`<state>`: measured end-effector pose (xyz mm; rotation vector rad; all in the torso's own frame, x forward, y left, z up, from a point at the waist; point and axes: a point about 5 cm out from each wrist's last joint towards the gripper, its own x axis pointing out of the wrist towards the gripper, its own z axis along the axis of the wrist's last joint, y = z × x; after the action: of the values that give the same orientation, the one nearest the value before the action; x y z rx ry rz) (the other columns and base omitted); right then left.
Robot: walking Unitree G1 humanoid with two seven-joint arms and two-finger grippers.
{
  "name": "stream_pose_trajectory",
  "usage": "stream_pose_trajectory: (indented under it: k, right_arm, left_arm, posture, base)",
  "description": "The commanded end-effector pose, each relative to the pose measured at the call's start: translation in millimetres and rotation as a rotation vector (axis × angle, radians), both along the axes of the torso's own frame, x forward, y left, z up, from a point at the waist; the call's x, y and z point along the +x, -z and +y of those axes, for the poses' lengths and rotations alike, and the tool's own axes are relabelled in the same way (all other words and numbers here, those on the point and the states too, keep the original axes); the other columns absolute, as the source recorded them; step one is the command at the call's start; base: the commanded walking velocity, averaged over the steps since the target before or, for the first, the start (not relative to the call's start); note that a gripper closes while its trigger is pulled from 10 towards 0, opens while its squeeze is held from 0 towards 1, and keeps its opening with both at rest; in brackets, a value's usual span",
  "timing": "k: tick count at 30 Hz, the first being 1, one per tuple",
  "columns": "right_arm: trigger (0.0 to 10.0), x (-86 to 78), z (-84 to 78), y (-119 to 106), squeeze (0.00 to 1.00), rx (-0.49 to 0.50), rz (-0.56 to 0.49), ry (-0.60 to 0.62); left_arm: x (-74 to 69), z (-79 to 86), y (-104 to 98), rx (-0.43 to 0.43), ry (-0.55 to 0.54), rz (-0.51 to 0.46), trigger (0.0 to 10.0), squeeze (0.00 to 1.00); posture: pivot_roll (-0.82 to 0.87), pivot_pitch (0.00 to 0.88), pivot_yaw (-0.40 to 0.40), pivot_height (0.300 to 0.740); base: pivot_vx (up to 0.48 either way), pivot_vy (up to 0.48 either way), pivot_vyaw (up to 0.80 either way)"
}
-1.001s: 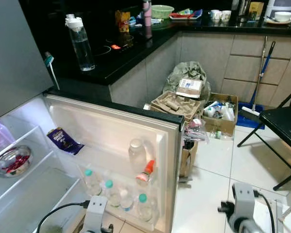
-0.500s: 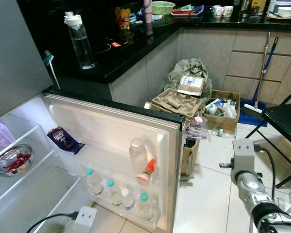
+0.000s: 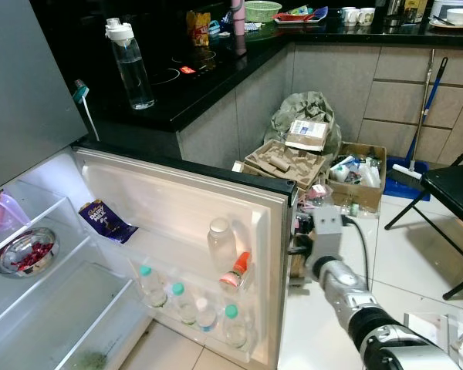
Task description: Restocking fridge
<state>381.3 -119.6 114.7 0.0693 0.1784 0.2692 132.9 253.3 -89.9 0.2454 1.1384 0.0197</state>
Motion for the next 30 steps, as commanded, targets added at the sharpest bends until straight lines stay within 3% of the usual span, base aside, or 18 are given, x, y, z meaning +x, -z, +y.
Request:
stream_pose_trajectory:
  k: [1,2,6,9,13,14,16,17,19,24,28,30]
  right_arm:
    - [10.0,-3.8,14.0,1,0.00,0.031,-0.015,-0.108]
    - [10.0,-3.8,14.0,1,0.00,0.031,-0.015,-0.108]
    - [10.0,-9.5,27.8,0,0.00,0.134,-0.009,-0.297]
    - [10.0,-12.8,34.1,-1,0.00,0.183,-0.004,-0.391]
    - [10.0,-24.3,51.9,-3,0.00,0.273,0.020,-0.636]
    - [10.0,-24.3,51.9,-3,0.00,0.273,0.020,-0.636]
    - [10.0,-34.7,62.6,-6,0.00,0.333,0.033,-0.802]
    - [10.0,-34.7,62.6,-6,0.00,0.333,0.033,-0.802]
    - [10.0,-49.1,69.6,-11,0.00,0.402,0.060,-0.989]
    - [10.0,-63.8,70.1,-12,0.00,0.451,0.111,-1.144]
    - [10.0,-63.9,66.2,-4,0.00,0.418,0.131,-1.126]
    - [10.0,-60.2,61.3,6,0.00,0.356,0.150,-1.049]
  left_arm:
    - [-7.5,-5.1,4,0.011,0.011,0.028,10.0,0.00]
    - [-7.5,-5.1,4,0.011,0.011,0.028,10.0,0.00]
    - [-3.5,-45.4,13,-0.012,0.031,0.030,10.0,0.00]
    - [-2.4,-56.9,15,-0.021,0.042,0.031,10.0,0.00]
    - [-2.8,-71.5,17,-0.030,0.065,0.044,10.0,0.00]
    - [-2.8,-71.5,17,-0.030,0.065,0.044,10.0,0.00]
    - [-4.3,-77.6,18,-0.033,0.072,0.053,10.0,0.00]
    - [-4.3,-77.6,18,-0.033,0.072,0.053,10.0,0.00]
    - [-4.6,-73.5,18,-0.029,0.074,0.058,10.0,0.00]
    - [-4.3,-66.4,17,-0.017,0.073,0.061,10.0,0.00]
    - [-4.4,-65.1,17,-0.015,0.072,0.063,10.0,0.00]
    - [-4.4,-64.7,17,-0.014,0.071,0.064,10.0,0.00]
  posture:
    - [-0.08,0.139,0.067,0.734]
    - [-0.08,0.139,0.067,0.734]
    - [-0.08,0.136,0.070,0.734]
    - [-0.08,0.136,0.070,0.734]
    - [-0.08,0.136,0.075,0.734]
    - [-0.08,0.136,0.075,0.734]
    - [-0.08,0.137,0.078,0.734]
    - [-0.08,0.137,0.078,0.734]
    - [-0.08,0.137,0.078,0.734]
    - [-0.08,0.138,0.078,0.734]
    - [-0.08,0.137,0.076,0.734]
    - [-0.08,0.137,0.076,0.734]
  base:
    - [0.000,0.000,0.00]
    - [0.000,0.000,0.00]
    - [0.000,0.000,0.00]
    - [0.000,0.000,0.00]
    - [0.000,0.000,0.00]
    - [0.000,0.000,0.00]
    - [0.000,0.000,0.00]
    - [0.000,0.000,0.00]
    - [0.000,0.000,0.00]
    - [0.000,0.000,0.00]
    - [0.000,0.000,0.00]
    - [0.000,0.000,0.00]
